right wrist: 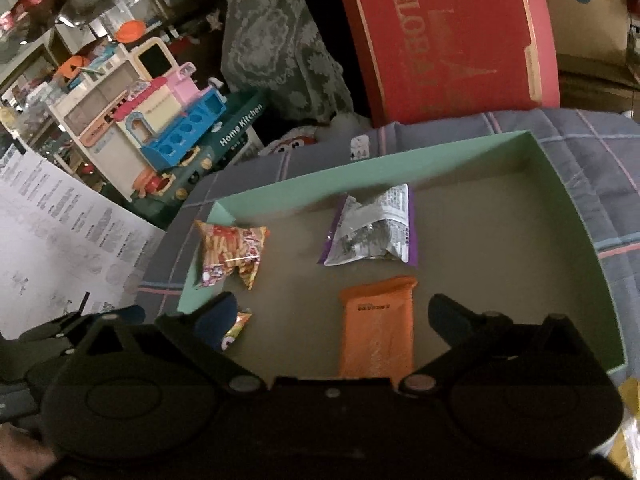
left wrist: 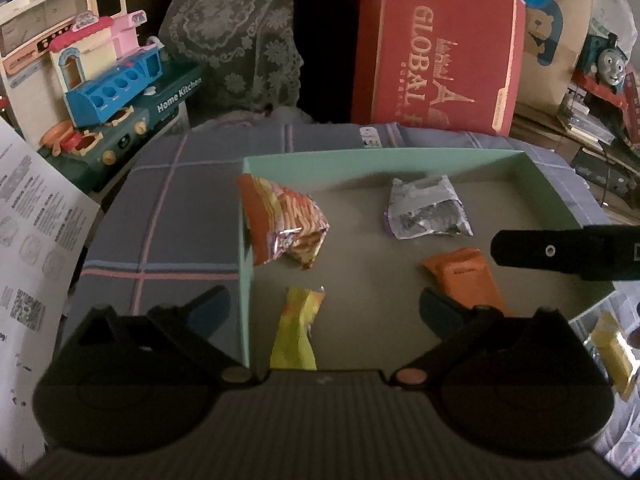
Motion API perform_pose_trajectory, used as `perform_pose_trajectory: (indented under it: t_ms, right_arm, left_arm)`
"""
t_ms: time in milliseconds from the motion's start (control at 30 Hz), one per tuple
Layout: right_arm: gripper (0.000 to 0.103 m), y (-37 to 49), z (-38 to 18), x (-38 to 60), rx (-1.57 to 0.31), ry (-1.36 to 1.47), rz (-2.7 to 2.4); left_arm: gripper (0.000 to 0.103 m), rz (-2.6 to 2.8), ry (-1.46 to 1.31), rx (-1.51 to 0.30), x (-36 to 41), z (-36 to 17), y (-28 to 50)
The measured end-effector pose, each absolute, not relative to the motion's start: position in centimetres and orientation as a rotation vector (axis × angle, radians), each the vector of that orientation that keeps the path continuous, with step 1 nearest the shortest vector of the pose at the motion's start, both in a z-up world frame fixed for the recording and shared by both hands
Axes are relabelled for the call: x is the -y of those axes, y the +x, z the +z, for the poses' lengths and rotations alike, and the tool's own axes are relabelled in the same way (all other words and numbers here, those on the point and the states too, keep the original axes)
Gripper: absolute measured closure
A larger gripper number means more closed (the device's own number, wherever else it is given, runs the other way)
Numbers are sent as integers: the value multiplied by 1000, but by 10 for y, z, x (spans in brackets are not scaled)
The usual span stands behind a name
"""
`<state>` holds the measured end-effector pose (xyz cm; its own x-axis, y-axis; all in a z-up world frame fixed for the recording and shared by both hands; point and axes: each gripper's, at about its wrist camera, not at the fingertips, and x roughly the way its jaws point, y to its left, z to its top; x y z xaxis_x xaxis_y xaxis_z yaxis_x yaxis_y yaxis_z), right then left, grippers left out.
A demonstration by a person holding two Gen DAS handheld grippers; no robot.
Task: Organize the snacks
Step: 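Place the yellow stick and orange bar into the tray, opening both grippers, then grasp the red candy with the left gripper while the right grasps the yellow mango packet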
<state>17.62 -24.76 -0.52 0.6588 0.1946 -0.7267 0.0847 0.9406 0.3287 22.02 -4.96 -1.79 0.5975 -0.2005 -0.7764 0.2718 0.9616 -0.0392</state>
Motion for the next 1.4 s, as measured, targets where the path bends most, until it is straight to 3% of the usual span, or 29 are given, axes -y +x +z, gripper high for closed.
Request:
perform_pose_trajectory:
  t_ms: [533,1067,1267,1400]
  right_arm:
    - [0,112,17,230,-838,313,93]
    - [0,59,-12,220,-907,357,80]
    - [25,47,-33,214,-952,385,104]
    - [55,39,-48,202,-991,377,145]
  left_arm:
    - [0,-257,71,-922,27,-11,162]
    - [0,-215,44,-1014,-18,-58,109]
    - [0,-192,27,-1038,-29,-77,108]
    - [0,-184,-2,-1045,-32,-85,114]
